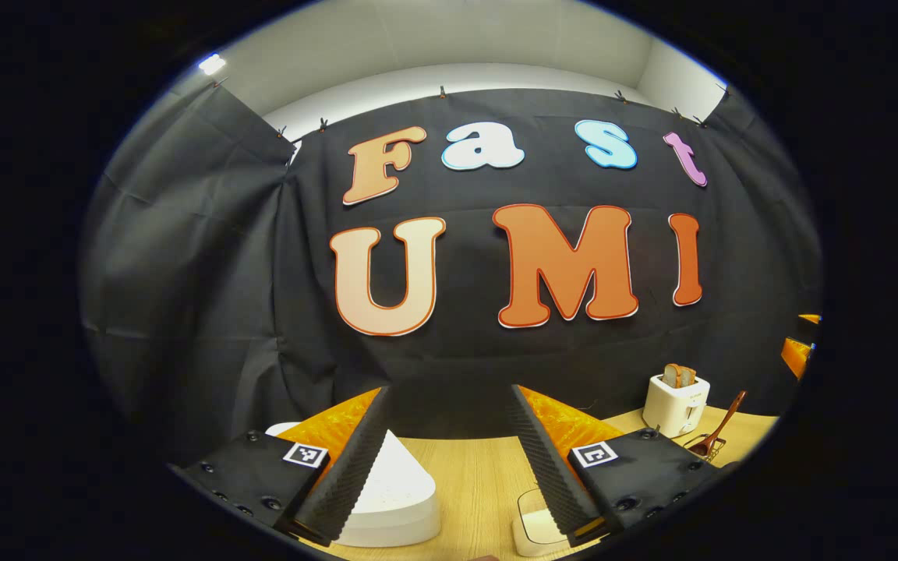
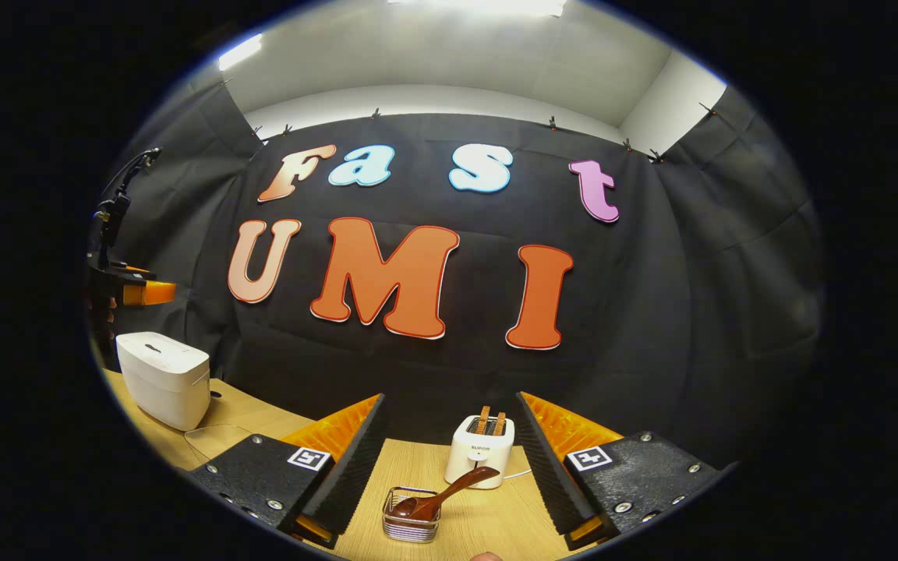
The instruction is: Close the left gripper, press the button to open the rice cooker; take a wooden spoon from the chopstick holder with the right hand, scoop a spoonful of rice and pour it into the rice cooker, then put the wooden spoon back into the chopstick holder.
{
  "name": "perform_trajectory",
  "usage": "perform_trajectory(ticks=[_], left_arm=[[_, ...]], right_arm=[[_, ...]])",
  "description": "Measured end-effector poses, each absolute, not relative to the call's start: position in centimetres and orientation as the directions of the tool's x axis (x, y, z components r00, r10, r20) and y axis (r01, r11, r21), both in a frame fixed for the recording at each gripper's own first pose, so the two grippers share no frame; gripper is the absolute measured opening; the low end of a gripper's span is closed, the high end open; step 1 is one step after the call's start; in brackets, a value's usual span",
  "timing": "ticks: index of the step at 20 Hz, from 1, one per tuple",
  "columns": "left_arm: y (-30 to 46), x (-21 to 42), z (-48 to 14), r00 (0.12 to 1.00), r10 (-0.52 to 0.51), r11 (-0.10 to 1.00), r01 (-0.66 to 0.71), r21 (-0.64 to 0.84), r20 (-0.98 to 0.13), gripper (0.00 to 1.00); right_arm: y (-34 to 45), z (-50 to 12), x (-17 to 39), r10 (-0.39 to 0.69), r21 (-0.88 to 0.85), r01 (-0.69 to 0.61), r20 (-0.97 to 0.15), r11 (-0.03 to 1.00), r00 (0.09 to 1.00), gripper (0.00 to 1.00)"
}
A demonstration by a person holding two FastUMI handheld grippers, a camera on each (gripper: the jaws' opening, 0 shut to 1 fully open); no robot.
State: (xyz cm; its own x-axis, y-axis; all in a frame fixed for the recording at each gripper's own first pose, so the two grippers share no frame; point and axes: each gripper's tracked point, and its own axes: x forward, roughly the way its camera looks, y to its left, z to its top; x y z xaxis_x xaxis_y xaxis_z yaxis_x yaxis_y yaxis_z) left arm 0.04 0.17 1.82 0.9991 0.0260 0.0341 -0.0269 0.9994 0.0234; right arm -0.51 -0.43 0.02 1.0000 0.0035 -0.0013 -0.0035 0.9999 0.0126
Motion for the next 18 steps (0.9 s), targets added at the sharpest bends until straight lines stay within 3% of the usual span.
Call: perform_trajectory(ticks=[5,7,9,14,18], left_arm=[[0.4,0.0,2.5,0.997,0.041,0.999,-0.042,0.026,0.06,0.98],[0.9,0.1,2.7,0.997,0.055,0.998,-0.056,0.019,0.061,0.91],[1.3,0.2,2.6,0.997,0.059,0.998,-0.059,0.011,0.058,0.75],[3.5,0.4,3.0,0.988,0.143,0.988,-0.146,0.044,0.056,0.07],[5.8,1.7,2.5,0.985,0.17,0.985,-0.17,-0.004,-0.02,0.04]], right_arm=[[-0.2,0.0,-0.5,0.012,0.008,-0.012,0.0,1.0,1.0,0.95],[-0.1,-0.2,-0.5,0.013,0.002,-0.013,-0.004,1.0,1.0,0.94],[-0.1,-0.2,-0.5,0.011,-0.002,-0.011,-0.007,1.0,1.0,0.95],[0.1,-0.6,-0.2,0.02,0.015,-0.02,-0.022,1.0,1.0,0.95],[0.0,-0.8,-0.1,0.022,0.023,-0.021,-0.032,1.0,0.999,0.95]])
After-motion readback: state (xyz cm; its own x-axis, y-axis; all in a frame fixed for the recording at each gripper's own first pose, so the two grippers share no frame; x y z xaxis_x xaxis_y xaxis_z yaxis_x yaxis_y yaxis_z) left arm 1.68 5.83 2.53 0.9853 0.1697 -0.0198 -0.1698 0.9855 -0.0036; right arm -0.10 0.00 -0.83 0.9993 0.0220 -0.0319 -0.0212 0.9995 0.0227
